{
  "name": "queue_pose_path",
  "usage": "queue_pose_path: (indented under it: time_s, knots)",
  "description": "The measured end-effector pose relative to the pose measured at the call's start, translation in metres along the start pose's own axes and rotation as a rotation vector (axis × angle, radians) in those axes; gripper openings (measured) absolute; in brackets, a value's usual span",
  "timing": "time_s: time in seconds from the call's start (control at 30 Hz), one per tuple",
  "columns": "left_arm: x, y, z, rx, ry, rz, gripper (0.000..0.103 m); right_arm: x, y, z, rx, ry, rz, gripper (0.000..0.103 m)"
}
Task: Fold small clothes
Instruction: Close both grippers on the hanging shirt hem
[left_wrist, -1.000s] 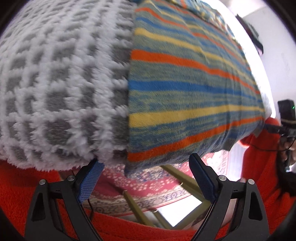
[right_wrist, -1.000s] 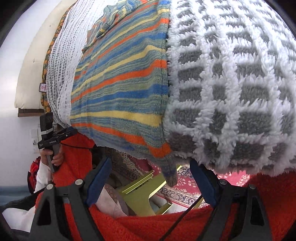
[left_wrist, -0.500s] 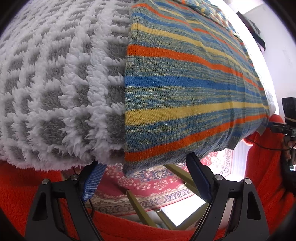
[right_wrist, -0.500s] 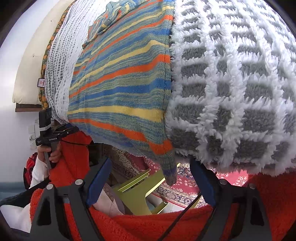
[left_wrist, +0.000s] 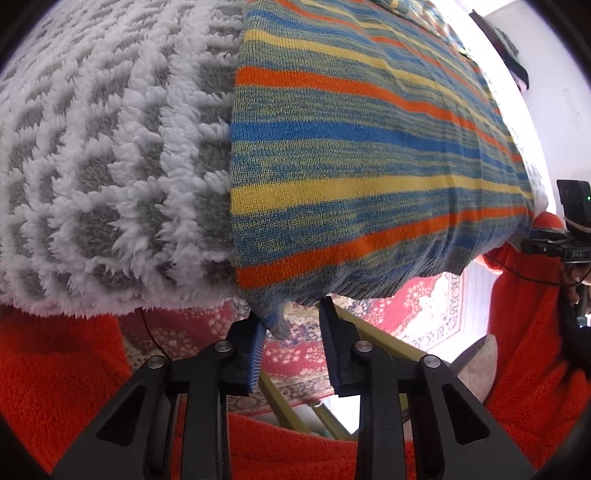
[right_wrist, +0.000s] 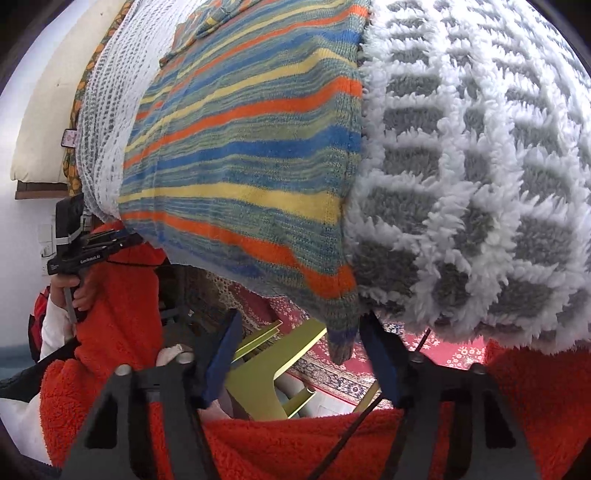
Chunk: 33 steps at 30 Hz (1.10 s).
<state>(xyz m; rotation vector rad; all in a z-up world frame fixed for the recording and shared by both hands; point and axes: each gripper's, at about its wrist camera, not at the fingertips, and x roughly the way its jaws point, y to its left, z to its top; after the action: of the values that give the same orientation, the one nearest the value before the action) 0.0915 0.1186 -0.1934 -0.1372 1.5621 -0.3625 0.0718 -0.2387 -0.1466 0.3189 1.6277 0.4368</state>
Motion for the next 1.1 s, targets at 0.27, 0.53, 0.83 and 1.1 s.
queue_pose_path:
  time_s: [0.27, 0.53, 0.83, 1.1]
  knots:
    - [-0.006, -0.009, 0.0, 0.03, -0.011, 0.01, 0.005, -0.003, 0.007, -0.003, -0.042, -0.002, -0.041, 0.008]
    - [-0.024, -0.02, -0.005, 0.061, -0.026, 0.004, 0.004, -0.014, 0.011, -0.008, -0.061, -0.004, 0.003, 0.008]
    - [-0.061, -0.002, -0.004, -0.04, -0.154, -0.19, 0.003, -0.051, 0.012, -0.002, -0.016, -0.111, 0.207, 0.008]
    - [-0.083, 0.014, 0.021, -0.129, -0.241, -0.276, 0.003, -0.082, 0.004, 0.023, 0.028, -0.243, 0.316, 0.008]
